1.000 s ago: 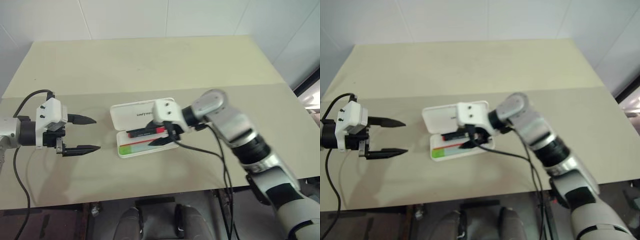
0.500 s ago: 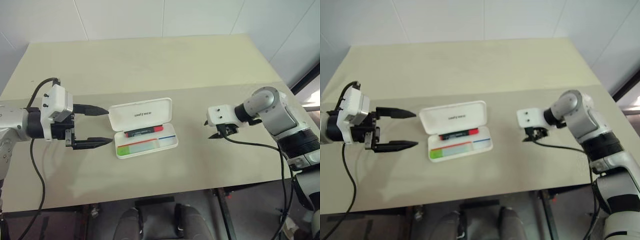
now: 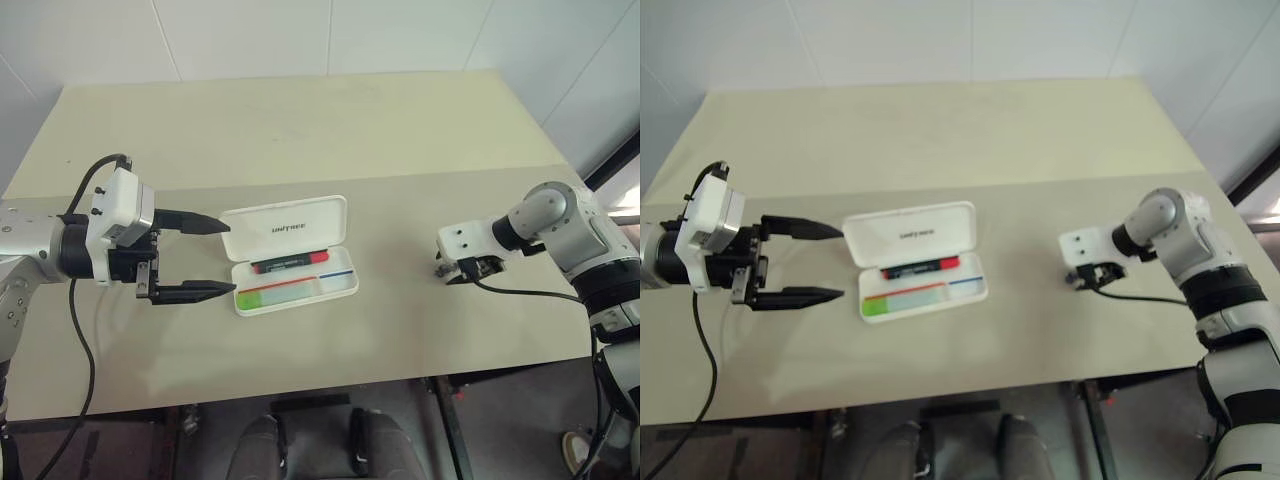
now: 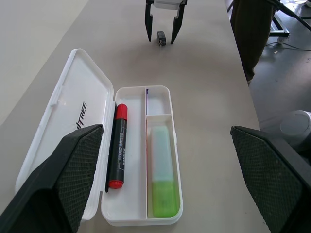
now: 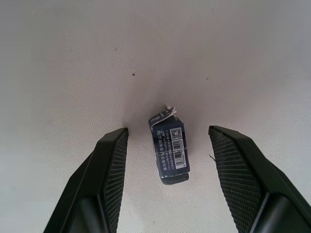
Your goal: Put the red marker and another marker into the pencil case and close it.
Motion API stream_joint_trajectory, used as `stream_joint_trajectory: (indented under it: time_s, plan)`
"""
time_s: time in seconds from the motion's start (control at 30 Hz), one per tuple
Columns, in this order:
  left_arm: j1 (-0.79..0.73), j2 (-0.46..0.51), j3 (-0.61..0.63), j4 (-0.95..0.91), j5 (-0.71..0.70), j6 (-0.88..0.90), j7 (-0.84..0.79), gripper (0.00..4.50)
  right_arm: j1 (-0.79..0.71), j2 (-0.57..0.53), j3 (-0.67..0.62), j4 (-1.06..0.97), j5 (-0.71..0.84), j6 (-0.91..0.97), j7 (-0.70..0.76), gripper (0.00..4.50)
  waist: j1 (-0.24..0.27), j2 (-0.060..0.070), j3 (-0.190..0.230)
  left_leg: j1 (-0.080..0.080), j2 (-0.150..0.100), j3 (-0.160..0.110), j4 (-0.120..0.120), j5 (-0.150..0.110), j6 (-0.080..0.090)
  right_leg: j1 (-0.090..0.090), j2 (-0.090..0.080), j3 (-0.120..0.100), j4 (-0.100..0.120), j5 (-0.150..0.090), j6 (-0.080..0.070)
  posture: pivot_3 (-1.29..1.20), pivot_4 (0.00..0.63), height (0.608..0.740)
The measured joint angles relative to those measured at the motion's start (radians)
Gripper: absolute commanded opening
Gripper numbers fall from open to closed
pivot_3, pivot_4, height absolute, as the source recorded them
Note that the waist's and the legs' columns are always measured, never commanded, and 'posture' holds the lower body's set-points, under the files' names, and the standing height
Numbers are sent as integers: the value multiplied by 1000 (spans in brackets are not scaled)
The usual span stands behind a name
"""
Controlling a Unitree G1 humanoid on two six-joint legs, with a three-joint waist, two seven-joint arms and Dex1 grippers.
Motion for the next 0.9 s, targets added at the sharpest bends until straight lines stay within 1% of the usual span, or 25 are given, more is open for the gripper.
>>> stream_joint_trajectory:
  time_s: [0.07,0.17,0.27,0.3,0.37,0.53,0.63,0.8,0.9]
  plan:
    - [0,0,0,0,0,0,1,4500,-6,1,1,20,-10,-10,-3,2802,2,0,0,0,0,0,2,0,1,1,0,0,-1,0,0,0,150,740]
    - [0,0,0,0,0,0,1,4500,-8,4,1,25,-20,-17,-2,2237,2,0,0,0,0,-1,4,0,1,1,0,0,0,0,0,0,150,740]
    - [0,0,0,0,1,0,2,4500,-8,4,5,26,-21,-19,12,1304,-1,0,0,0,0,-1,4,0,0,1,0,0,0,0,0,0,150,740]
    - [2,0,0,0,3,0,2,4500,-8,4,5,27,-24,-19,12,923,-1,0,0,0,0,-1,4,0,0,1,0,0,0,0,0,0,150,740]
    - [6,0,0,0,7,-4,1,4500,-8,4,5,27,-25,-20,16,370,-1,0,0,0,0,-1,4,0,0,1,0,0,0,0,0,0,150,740]
    - [14,3,0,4,33,-20,-4,4500,-8,4,2,24,-23,-10,30,352,-1,0,0,0,0,-1,4,-1,0,1,0,0,0,0,0,0,150,740]
    - [14,8,0,19,44,-30,-8,4500,7,7,-10,-30,12,61,59,352,0,0,0,0,0,-1,3,-1,0,1,1,0,1,0,0,0,150,740]
    - [14,18,0,57,73,-51,-24,4500,16,74,-45,-327,156,275,69,352,-5,1,0,0,2,1,3,-1,-1,-2,1,2,7,-1,-2,0,150,740]
    - [14,21,0,85,84,-64,-31,4500,11,93,-47,-452,207,356,68,352,0,1,0,0,2,1,4,-2,-1,-2,2,1,7,-1,-2,0,150,740]
